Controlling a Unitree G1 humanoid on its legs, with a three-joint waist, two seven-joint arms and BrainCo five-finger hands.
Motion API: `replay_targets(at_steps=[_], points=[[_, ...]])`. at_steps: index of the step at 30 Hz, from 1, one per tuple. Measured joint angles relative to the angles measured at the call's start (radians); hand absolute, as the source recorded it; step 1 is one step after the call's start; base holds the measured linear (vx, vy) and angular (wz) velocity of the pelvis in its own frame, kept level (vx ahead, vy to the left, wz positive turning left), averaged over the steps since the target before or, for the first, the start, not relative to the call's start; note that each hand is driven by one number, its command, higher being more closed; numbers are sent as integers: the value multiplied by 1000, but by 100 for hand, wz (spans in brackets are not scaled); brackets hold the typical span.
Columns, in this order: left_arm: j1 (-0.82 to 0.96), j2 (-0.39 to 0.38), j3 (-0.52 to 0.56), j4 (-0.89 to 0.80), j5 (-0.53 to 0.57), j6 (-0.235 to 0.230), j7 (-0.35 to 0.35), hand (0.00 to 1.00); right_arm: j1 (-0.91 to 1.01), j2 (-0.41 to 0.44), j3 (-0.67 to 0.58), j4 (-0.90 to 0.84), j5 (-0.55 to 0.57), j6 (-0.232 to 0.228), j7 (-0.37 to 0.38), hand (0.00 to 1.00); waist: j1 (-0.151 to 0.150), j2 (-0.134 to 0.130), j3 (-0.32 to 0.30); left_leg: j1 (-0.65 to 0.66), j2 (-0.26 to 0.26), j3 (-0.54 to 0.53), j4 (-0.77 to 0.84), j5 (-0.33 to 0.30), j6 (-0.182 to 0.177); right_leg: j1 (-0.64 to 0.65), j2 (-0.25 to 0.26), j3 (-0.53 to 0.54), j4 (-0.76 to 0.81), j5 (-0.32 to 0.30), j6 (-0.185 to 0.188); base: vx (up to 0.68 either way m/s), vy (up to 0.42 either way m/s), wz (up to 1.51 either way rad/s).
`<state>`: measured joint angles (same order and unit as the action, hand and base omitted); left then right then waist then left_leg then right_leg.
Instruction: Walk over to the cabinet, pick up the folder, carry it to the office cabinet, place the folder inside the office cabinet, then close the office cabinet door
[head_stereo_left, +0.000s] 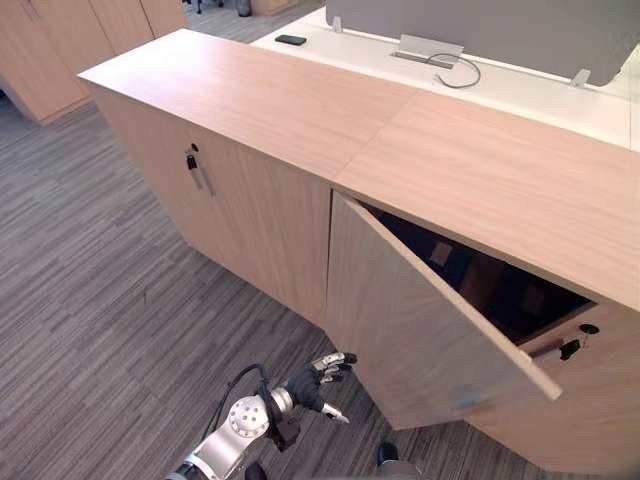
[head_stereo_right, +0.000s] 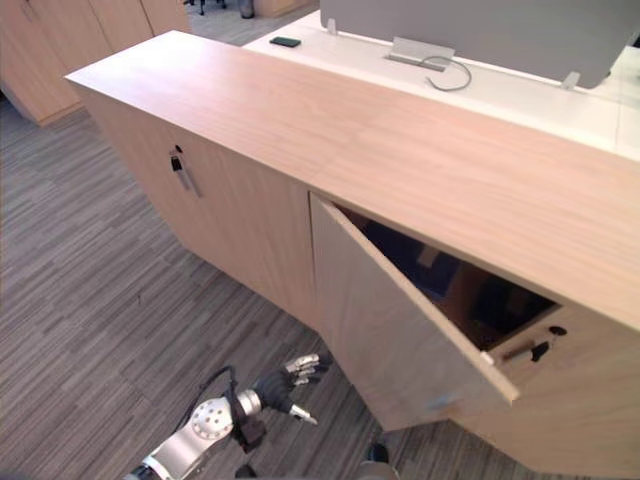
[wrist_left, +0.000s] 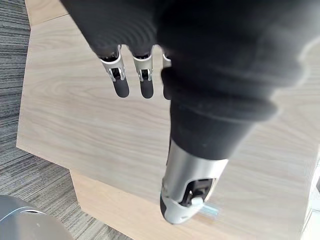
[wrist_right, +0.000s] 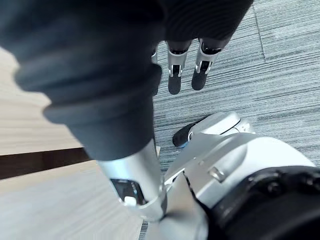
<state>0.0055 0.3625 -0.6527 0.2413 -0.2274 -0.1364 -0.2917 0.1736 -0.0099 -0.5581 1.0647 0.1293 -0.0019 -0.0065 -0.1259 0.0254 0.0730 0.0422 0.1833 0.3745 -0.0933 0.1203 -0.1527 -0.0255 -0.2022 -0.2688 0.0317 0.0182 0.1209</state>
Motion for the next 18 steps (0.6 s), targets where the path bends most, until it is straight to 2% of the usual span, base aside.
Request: replay_targets(at_steps=[9, 15, 17, 18], points=[[18, -5, 0, 6, 21, 3, -1, 0, -1, -9, 16, 12, -14, -1, 4, 0, -4, -4, -14, 7, -1, 3, 0, -6, -2, 10, 0, -1, -11, 0, 0, 0, 0, 0], [19, -7, 2, 28, 62, 13, -2, 0, -3, -16, 49, 20, -14, 0, 5, 0, -21, -12, -27, 7, -1, 9, 0, -10, -4, 9, 1, 1, -17, 0, 0, -2, 1, -1], [18, -37, 40, 86, 60, 13, -2, 0, -2, -16, 49, 20, -14, 0, 5, 0, -23, -12, -30, 7, 1, 12, 0, -11, -5, 9, 3, 2, -19, 0, 0, -12, 4, -4], [18, -75, 99, 163, 52, 15, 3, 0, -2, -16, 50, 20, -14, 0, 5, 0, -23, -13, -35, 7, 3, 15, 0, -13, -6, 8, 6, 4, -22, 0, 0, -7, -1, -6]])
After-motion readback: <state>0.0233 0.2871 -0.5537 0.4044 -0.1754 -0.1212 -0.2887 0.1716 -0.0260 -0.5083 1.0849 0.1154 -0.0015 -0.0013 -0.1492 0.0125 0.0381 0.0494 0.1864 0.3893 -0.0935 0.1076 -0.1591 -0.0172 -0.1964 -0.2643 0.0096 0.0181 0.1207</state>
